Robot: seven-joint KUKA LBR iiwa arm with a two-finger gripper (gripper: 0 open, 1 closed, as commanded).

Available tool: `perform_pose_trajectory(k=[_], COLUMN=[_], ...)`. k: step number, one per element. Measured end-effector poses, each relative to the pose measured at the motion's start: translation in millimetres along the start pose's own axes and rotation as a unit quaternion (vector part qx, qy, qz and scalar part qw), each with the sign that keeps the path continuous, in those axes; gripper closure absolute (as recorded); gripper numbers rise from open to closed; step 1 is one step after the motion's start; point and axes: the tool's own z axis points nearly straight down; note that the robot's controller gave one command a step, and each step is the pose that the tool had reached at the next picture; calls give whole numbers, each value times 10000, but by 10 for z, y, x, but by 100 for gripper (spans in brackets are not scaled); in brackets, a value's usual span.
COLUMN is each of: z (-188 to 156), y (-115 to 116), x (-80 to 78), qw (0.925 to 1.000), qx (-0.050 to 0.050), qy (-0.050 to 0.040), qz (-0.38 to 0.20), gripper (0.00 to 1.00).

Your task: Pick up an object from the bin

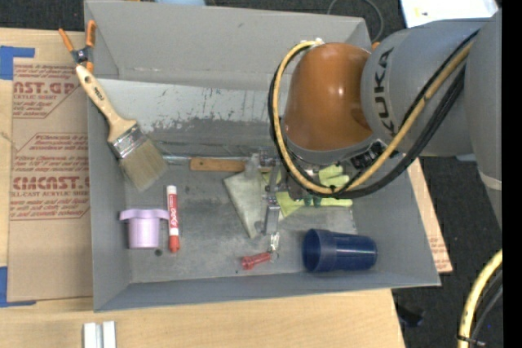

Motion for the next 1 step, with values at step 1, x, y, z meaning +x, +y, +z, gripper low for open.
perform_pose_trajectory(k=[1], z=[-46], y=[-4], x=[-13], qw=[10000], qx=[-2], qy=[-33], qz=[6], gripper=[0])
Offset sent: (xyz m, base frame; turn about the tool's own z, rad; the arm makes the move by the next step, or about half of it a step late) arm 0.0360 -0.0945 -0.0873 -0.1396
